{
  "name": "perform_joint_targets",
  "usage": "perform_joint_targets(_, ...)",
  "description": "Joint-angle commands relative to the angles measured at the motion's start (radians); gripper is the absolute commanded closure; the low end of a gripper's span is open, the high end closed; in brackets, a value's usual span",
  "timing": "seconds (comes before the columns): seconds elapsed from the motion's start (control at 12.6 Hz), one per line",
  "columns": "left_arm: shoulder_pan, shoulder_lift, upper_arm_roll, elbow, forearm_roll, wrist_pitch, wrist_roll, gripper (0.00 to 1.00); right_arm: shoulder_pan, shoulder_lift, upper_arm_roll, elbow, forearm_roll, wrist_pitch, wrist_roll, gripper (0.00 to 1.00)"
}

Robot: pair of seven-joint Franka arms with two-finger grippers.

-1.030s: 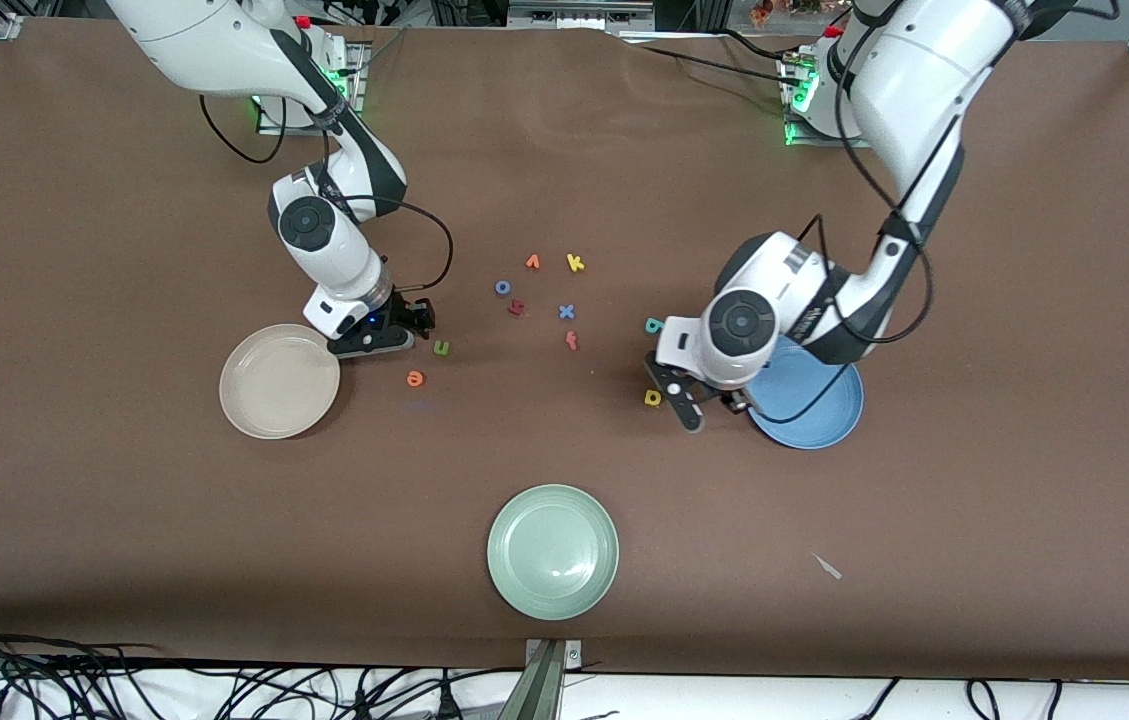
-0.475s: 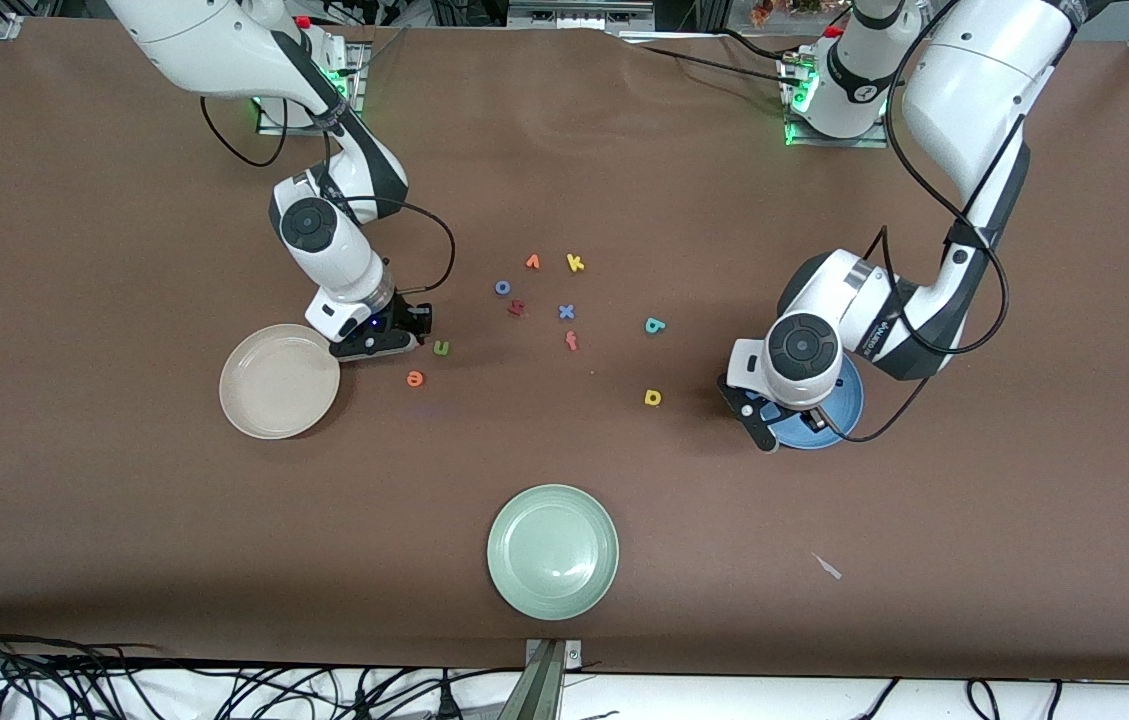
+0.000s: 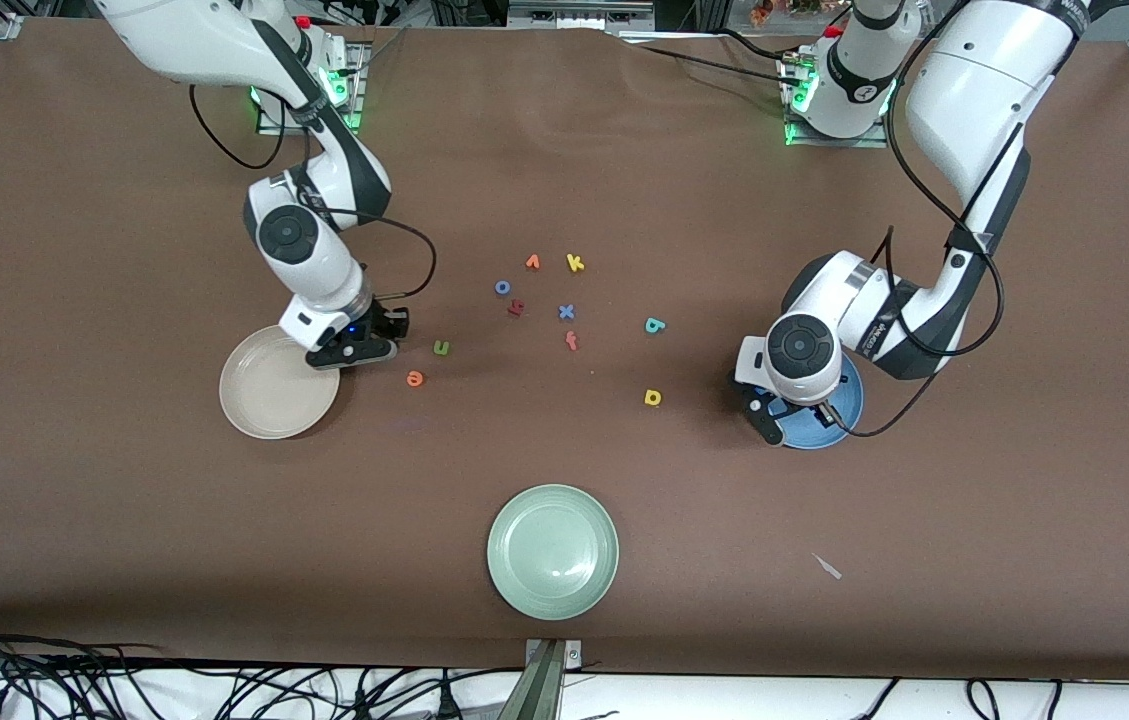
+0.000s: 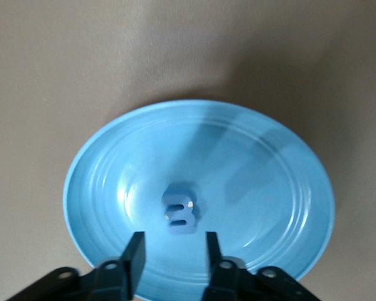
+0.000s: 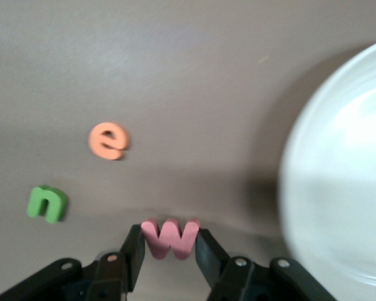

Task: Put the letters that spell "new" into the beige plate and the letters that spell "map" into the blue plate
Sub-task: 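Release pink w onto white plate while the left gripper releases blue m, then grasp orange e with the right gripper while the left gripper grasps yellow d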

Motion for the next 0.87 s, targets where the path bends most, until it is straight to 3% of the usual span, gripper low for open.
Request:
perform_joint_targets(0.0,-0.007,-0.04,-0.006,0.022,-0.031,-0.015,-0.082,0.0,-0.002,-0.052,-0.082,0.022,-0.008,-0.089,-0.186,0.72)
perform_joint_targets(0.24,-0.008,-0.045,-0.004,0.098,-0.268,-0.023,-0.251,0.0,-0.013,-0.046,-0.13,0.01,-0.01,-0.072,-0.3,0.7)
perform_joint_targets(0.32,-0.01,-0.045,-0.006,0.11,-0.314,-0.021,-0.343,0.0,-0.016,-0.045,-0.13,0.006,-0.008,-0.07,-0.3,0.63)
perform_joint_targets(0.55,-0.102,-0.031,-0.004,0.113,-0.329,-0.015,-0.675,0.0,-0.016,-0.039,-0.13,0.006,-0.002,-0.069,-0.288,0.54)
perform_joint_targets(0.71,-0.127,-0.005,-0.006,0.113,-0.333,0.012,-0.799,0.0,-0.016,-0.039,-0.13,0.009,-0.001,-0.067,-0.287,0.33)
perform_joint_targets(0.79,-0.133,0.007,-0.006,0.113,-0.352,0.058,-0.835,0.0,-0.016,-0.039,-0.13,0.011,0.001,-0.069,-0.287,0.29)
